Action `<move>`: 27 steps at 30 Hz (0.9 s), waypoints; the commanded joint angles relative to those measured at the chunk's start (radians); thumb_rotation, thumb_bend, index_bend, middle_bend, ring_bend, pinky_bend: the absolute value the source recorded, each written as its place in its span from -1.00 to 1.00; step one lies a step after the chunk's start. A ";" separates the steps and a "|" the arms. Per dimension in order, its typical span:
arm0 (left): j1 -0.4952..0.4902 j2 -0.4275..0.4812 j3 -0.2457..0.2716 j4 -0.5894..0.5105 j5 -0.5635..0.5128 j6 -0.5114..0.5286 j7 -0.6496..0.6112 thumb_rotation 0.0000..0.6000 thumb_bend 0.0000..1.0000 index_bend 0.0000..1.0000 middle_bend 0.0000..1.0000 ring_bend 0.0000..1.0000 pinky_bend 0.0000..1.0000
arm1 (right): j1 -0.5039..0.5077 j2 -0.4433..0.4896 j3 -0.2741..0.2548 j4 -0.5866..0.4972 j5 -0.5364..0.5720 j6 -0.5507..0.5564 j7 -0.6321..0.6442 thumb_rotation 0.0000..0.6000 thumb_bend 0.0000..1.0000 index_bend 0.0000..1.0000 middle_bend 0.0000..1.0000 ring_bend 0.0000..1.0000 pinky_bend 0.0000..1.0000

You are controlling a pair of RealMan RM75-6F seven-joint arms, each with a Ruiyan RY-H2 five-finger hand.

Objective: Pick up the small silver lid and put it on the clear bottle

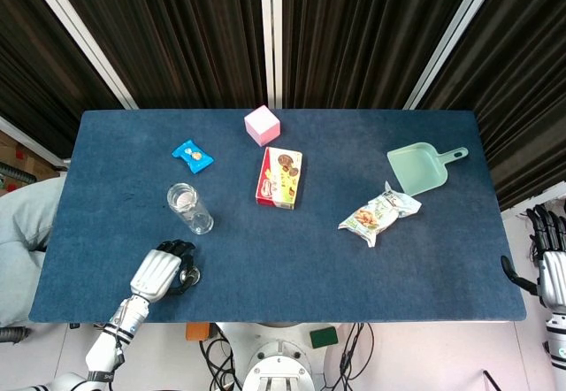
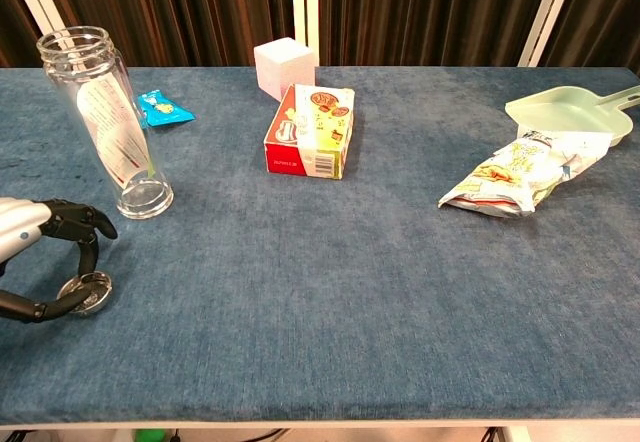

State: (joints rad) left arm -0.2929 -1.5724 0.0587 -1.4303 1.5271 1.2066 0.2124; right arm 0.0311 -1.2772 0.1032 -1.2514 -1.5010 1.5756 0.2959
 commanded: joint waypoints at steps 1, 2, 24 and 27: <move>0.000 -0.001 0.000 0.001 -0.001 0.001 0.000 0.87 -0.34 0.12 -0.48 -0.57 -0.45 | 0.000 -0.001 -0.001 0.001 0.001 -0.002 0.000 1.00 -0.40 -1.00 -1.00 -1.00 -1.00; 0.000 -0.001 0.000 0.000 -0.001 0.001 -0.001 0.92 -0.34 0.13 -0.48 -0.57 -0.45 | 0.000 -0.001 -0.001 0.001 0.001 -0.003 0.000 1.00 -0.40 -1.00 -1.00 -1.00 -1.00; 0.003 0.011 0.003 -0.020 0.009 0.020 -0.039 1.00 -0.09 0.22 -0.46 -0.56 -0.45 | -0.001 -0.006 -0.001 0.012 0.008 -0.009 0.010 1.00 -0.40 -1.00 -1.00 -1.00 -1.00; 0.010 0.031 0.006 -0.039 0.015 0.036 -0.039 1.00 -0.09 0.22 -0.46 -0.56 -0.45 | -0.002 -0.006 0.000 0.011 0.006 -0.006 0.010 1.00 -0.40 -1.00 -1.00 -1.00 -1.00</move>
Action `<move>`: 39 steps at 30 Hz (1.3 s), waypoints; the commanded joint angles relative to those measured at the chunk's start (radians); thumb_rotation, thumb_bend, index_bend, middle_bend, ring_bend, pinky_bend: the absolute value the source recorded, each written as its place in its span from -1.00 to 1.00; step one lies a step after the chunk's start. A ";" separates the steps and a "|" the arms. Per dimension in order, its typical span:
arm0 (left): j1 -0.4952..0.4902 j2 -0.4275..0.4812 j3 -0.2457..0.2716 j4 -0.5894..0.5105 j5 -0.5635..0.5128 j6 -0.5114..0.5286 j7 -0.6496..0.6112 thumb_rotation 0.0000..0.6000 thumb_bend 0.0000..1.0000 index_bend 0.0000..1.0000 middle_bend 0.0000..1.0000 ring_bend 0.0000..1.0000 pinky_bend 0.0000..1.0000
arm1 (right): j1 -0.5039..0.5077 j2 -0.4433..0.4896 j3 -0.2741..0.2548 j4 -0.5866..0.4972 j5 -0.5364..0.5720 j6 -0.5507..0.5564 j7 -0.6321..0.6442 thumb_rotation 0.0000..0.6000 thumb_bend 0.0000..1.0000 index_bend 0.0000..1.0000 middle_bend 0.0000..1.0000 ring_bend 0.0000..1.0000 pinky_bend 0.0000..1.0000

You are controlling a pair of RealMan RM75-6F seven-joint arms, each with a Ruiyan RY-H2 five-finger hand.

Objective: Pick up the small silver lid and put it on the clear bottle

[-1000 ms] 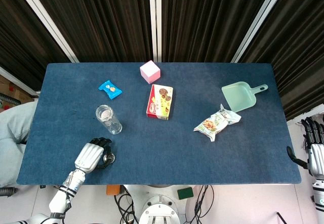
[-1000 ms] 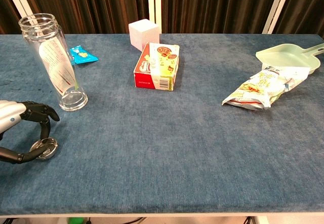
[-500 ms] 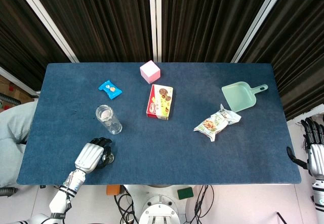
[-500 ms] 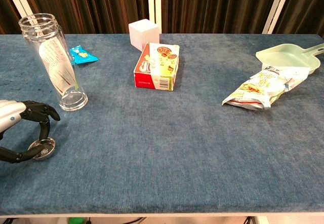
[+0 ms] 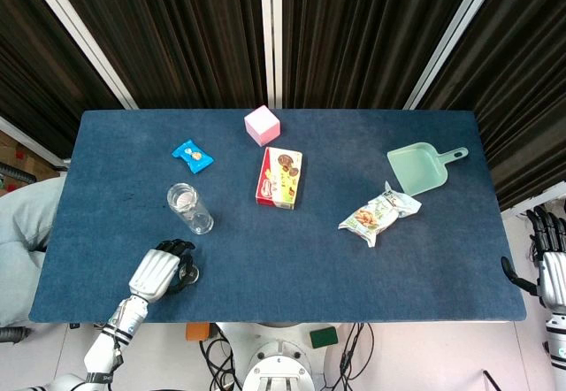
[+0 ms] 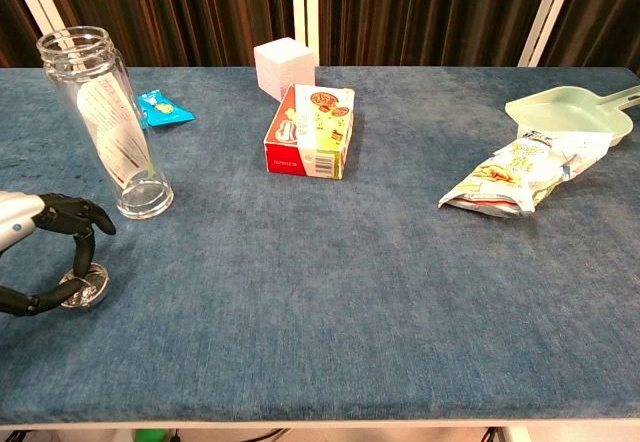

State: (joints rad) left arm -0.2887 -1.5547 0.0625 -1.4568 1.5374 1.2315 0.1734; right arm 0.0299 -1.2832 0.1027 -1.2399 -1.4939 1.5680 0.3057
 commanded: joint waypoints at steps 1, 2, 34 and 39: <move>0.008 0.022 0.004 -0.020 0.006 0.017 0.001 1.00 -0.09 0.22 -0.46 -0.56 -0.45 | -0.001 0.001 0.001 -0.001 -0.001 0.003 -0.001 1.00 -0.40 -1.00 -1.00 -1.00 -1.00; 0.013 0.036 0.005 -0.030 0.007 0.027 0.003 1.00 -0.09 0.22 -0.46 -0.56 -0.45 | -0.001 0.001 0.001 -0.001 -0.002 0.004 -0.001 1.00 -0.40 -1.00 -1.00 -1.00 -1.00; -0.242 0.638 -0.274 -0.496 -0.106 -0.122 0.022 1.00 -0.07 0.22 -0.53 -0.56 -0.47 | 0.014 0.002 -0.010 -0.041 -0.022 -0.009 -0.054 1.00 -0.40 -1.00 -1.00 -1.00 -1.00; -0.306 0.602 -0.292 -0.484 -0.169 -0.194 0.055 1.00 -0.07 0.22 -0.53 -0.56 -0.47 | 0.014 0.000 -0.011 -0.038 -0.019 -0.012 -0.052 1.00 -0.40 -1.00 -1.00 -1.00 -1.00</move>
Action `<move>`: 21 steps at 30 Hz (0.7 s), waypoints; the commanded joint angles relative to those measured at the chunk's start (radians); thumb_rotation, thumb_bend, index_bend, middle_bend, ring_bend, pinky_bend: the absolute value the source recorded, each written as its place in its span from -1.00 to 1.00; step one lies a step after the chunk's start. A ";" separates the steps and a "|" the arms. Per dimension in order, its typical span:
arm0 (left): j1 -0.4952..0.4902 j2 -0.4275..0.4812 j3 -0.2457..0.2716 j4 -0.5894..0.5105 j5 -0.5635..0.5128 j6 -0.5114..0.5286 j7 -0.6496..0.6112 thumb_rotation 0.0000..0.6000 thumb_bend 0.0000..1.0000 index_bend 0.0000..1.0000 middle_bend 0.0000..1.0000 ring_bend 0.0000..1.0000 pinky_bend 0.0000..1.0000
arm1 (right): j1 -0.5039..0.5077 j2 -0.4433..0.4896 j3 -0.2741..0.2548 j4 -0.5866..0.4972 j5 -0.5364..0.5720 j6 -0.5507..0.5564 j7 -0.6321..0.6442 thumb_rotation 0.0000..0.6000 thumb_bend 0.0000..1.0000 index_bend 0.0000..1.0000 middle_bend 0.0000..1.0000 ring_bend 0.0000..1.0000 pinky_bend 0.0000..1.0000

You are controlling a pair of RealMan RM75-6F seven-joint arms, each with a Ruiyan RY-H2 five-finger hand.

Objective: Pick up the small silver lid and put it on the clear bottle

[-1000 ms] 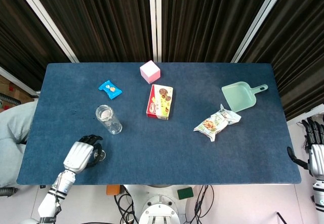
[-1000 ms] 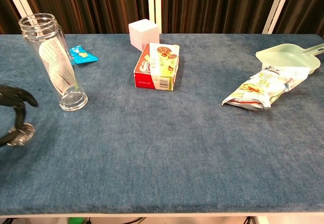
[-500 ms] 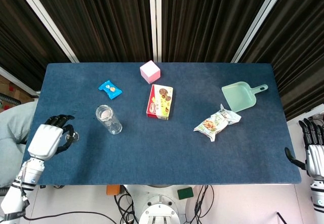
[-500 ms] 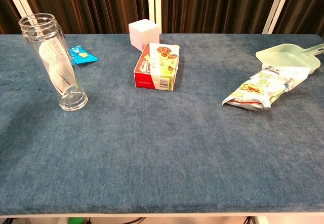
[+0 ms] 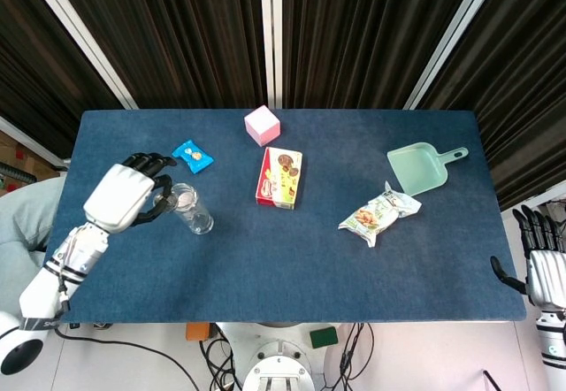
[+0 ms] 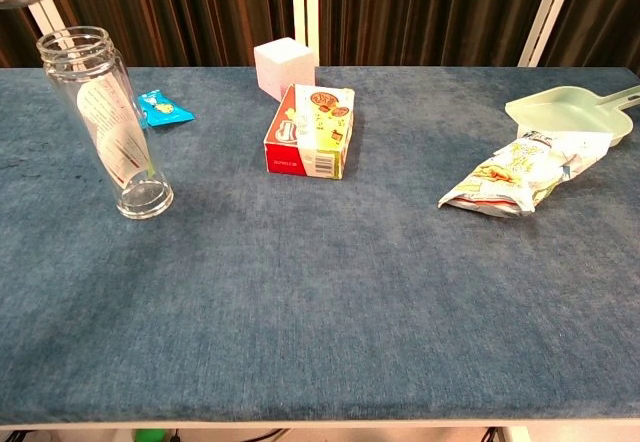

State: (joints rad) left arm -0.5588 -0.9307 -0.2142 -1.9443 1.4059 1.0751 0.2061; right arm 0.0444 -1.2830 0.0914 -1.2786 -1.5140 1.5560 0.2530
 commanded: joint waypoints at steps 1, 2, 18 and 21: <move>-0.045 -0.030 -0.018 0.010 -0.049 -0.047 0.028 1.00 -0.07 0.22 -0.53 -0.56 -0.47 | -0.001 0.000 0.000 0.003 0.001 0.001 0.002 1.00 -0.40 -1.00 -1.00 -1.00 -1.00; -0.056 -0.040 -0.021 0.021 -0.064 -0.057 0.036 1.00 -0.07 0.22 -0.53 -0.56 -0.47 | -0.002 0.000 0.000 0.005 0.002 0.001 0.004 1.00 -0.40 -1.00 -1.00 -1.00 -1.00; -0.090 -0.087 0.008 0.074 -0.123 -0.077 0.062 1.00 -0.07 0.22 -0.53 -0.56 -0.48 | -0.001 -0.010 -0.002 0.029 0.007 -0.008 0.021 1.00 -0.40 -1.00 -1.00 -1.00 -1.00; -0.093 -0.100 0.015 0.087 -0.119 -0.075 0.066 1.00 -0.06 0.22 -0.53 -0.56 -0.48 | -0.002 -0.009 -0.002 0.027 0.009 -0.007 0.017 1.00 -0.40 -1.00 -1.00 -1.00 -1.00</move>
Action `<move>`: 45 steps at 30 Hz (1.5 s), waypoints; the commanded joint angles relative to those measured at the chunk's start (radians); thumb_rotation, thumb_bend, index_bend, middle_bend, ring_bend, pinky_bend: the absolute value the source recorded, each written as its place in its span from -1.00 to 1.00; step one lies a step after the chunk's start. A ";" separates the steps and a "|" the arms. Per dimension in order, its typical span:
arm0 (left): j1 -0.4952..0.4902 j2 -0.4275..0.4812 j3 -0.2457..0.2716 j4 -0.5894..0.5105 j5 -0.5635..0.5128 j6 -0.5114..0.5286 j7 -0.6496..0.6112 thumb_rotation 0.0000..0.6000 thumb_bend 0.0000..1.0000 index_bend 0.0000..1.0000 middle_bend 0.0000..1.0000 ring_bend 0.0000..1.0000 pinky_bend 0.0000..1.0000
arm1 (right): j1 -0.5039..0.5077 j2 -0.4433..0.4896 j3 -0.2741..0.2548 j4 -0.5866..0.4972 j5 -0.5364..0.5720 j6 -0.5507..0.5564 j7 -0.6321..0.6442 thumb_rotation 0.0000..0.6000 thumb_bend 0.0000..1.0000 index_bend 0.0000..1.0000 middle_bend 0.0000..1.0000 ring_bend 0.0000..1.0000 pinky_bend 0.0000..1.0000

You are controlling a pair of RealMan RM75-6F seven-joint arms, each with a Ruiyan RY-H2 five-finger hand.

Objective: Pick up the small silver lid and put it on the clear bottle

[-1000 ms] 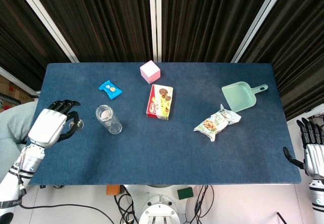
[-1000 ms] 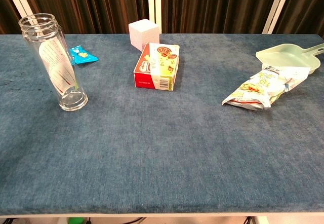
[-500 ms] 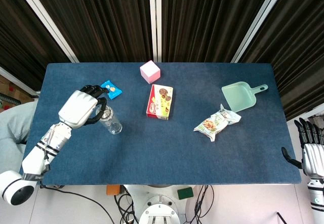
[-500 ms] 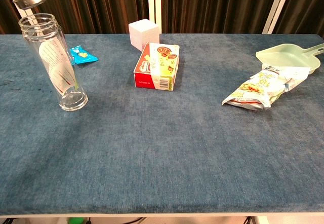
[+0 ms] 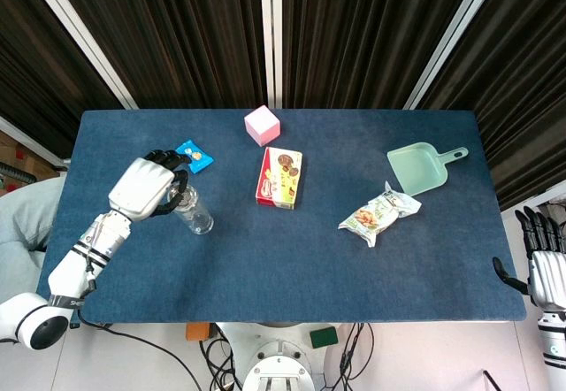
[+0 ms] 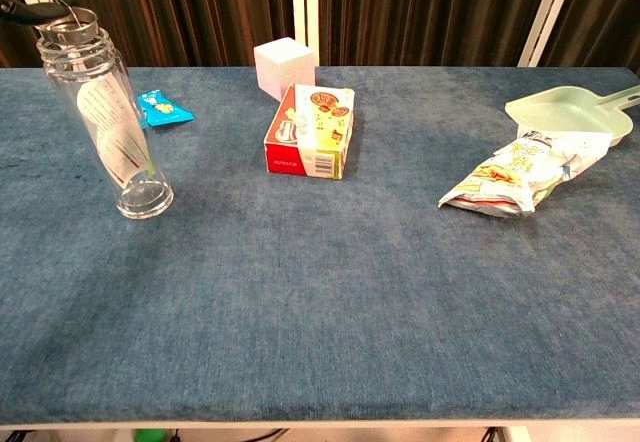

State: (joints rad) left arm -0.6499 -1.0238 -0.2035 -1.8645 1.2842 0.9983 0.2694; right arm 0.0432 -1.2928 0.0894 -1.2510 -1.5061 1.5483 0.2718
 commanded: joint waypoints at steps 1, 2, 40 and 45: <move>-0.003 -0.012 0.007 0.013 0.004 0.003 0.005 1.00 -0.06 0.22 -0.53 -0.56 -0.48 | -0.001 0.001 0.000 -0.001 0.001 0.001 -0.002 1.00 -0.40 -1.00 -1.00 -1.00 -1.00; -0.004 -0.015 0.009 0.017 0.004 0.004 0.007 1.00 -0.07 0.22 -0.53 -0.56 -0.48 | -0.002 0.002 0.001 -0.002 0.002 0.002 -0.003 1.00 -0.40 -1.00 -1.00 -1.00 -1.00; -0.027 -0.053 0.044 0.052 0.009 0.023 0.080 1.00 -0.05 0.23 -0.52 -0.56 -0.48 | -0.001 0.000 -0.002 0.004 0.011 -0.014 0.001 1.00 -0.40 -1.00 -1.00 -1.00 -1.00; -0.032 -0.057 0.048 0.055 0.004 0.019 0.092 1.00 -0.05 0.24 -0.52 -0.56 -0.48 | -0.001 0.000 -0.002 0.006 0.012 -0.016 0.003 1.00 -0.40 -1.00 -1.00 -1.00 -1.00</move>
State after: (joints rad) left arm -0.6818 -1.0802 -0.1553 -1.8096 1.2885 1.0170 0.3611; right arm 0.0423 -1.2926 0.0876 -1.2448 -1.4944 1.5321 0.2745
